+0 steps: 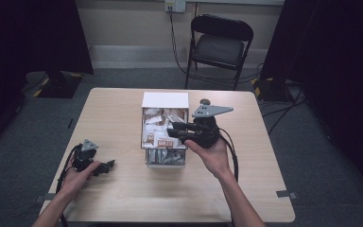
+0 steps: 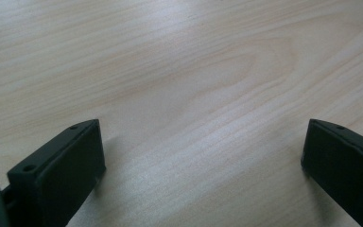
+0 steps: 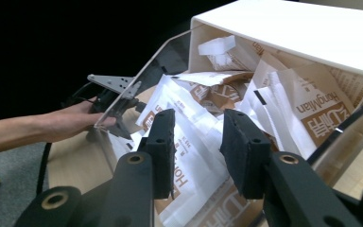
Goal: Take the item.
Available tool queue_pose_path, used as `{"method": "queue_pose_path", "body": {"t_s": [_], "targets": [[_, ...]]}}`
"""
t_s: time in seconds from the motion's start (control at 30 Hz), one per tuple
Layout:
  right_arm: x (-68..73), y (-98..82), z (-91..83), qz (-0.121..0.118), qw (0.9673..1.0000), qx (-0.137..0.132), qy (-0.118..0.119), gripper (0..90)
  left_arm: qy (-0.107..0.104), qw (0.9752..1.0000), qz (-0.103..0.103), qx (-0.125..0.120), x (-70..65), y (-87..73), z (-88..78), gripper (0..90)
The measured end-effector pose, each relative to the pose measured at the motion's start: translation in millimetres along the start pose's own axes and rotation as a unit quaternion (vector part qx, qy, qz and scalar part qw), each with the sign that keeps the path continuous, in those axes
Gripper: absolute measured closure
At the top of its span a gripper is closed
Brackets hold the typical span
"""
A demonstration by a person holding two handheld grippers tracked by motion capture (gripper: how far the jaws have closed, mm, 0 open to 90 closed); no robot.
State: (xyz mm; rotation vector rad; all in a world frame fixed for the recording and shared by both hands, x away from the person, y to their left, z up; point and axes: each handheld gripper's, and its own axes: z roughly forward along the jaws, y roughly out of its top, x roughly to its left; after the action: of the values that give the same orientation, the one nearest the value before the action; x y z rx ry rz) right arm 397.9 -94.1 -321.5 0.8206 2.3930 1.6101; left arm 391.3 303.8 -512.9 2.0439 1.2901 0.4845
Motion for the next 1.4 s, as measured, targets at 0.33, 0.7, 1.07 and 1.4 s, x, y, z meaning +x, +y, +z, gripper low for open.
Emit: {"method": "queue_pose_path", "body": {"t_s": [0.33,0.7,1.07,1.4], "targets": [[-0.4,0.3,1.5,-0.001,0.9999,0.015,-0.002,68.7,0.0,1.0,0.0,0.0,0.0,0.0,-0.1,0.0],[1.7,0.1,1.6,-0.004,0.9992,0.022,0.032,75.2,0.0,1.0,0.0,0.0,0.0,0.0,-0.1,0.0],[4.4,-1.3,3.3,-0.016,0.9986,0.03,0.041,73.3,0.0,1.0,0.0,0.0,0.0,0.0,0.0,0.0],[4.0,-1.2,7.0,-0.017,0.9985,0.038,0.037,77.2,0.0,1.0,0.0,0.0,0.0,0.0,0.0,0.0]]}}
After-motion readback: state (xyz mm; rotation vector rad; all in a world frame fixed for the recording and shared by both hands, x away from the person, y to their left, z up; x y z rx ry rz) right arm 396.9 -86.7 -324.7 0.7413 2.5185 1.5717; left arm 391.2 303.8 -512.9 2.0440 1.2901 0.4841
